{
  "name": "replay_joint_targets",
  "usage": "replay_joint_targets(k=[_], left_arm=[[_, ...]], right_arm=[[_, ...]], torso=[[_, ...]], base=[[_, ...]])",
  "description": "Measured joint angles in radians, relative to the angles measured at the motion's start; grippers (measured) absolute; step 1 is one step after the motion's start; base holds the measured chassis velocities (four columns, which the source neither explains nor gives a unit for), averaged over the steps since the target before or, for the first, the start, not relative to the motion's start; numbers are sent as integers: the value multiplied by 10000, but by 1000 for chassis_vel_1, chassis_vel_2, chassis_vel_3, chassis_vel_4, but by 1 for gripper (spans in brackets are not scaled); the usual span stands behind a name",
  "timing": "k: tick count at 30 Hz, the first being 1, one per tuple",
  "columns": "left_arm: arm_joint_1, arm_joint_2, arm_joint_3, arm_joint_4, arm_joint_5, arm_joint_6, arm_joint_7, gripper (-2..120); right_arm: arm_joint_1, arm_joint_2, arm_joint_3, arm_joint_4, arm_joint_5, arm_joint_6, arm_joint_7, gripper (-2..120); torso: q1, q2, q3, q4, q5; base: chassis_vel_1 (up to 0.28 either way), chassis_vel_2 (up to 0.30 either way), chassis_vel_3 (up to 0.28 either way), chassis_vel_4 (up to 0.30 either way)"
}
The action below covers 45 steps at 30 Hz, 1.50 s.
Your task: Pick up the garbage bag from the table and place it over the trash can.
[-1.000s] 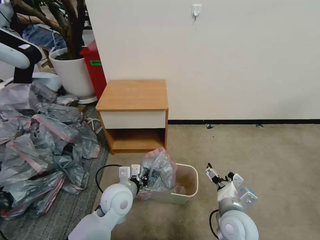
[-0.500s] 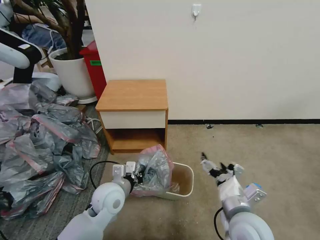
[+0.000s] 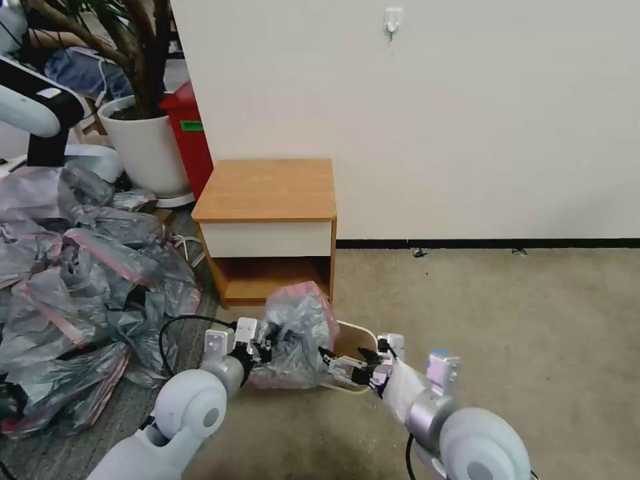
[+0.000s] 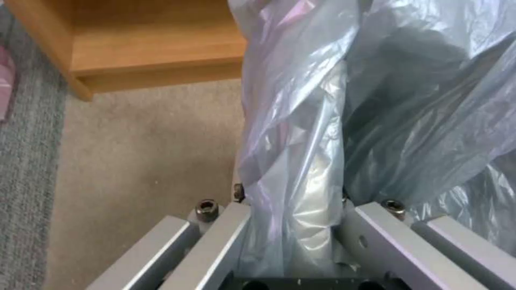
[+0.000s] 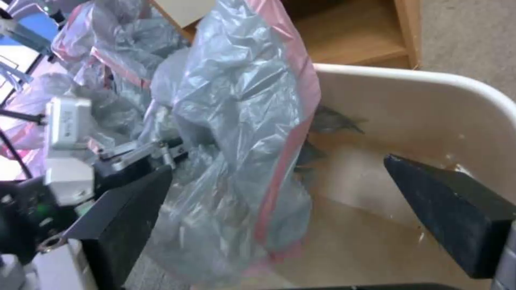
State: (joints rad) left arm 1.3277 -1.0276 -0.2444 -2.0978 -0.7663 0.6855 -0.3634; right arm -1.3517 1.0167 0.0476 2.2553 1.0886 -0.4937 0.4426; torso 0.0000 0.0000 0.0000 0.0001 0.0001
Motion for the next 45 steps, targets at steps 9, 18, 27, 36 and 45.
replay_joint_targets(k=[9, 18, 27, 36, 45], left_arm=[[150, 34, -61, -192, 277, -34, 202, 3], [221, -1, -65, -298, 291, -81, 215, 3], [236, -33, -62, -285, 315, -108, 227, 3], [158, -117, 33, -125, 357, -113, 228, 3], [153, -173, 90, 28, 486, -149, 231, 3]], right_arm=[[1336, 226, -535, -632, 962, 26, 430, 100], [2123, 458, -1008, -1624, 1207, 94, 564, 96], [2340, 597, -1105, -2007, 1248, 160, 537, 78], [2205, 666, -1077, -2030, 1118, 358, 332, 43], [1992, 597, -966, -1889, 937, 483, 218, 9]], torso=[[0, 0, 0, -1, -2], [0, 0, 0, -1, -1], [0, -1, 0, -1, -1], [0, 0, 0, -1, -1], [0, 0, 0, -1, -1]], base=[[0, 0, 0, 0], [0, 0, 0, 0], [0, 0, 0, 0], [0, 0, 0, 0], [0, 0, 0, 0]])
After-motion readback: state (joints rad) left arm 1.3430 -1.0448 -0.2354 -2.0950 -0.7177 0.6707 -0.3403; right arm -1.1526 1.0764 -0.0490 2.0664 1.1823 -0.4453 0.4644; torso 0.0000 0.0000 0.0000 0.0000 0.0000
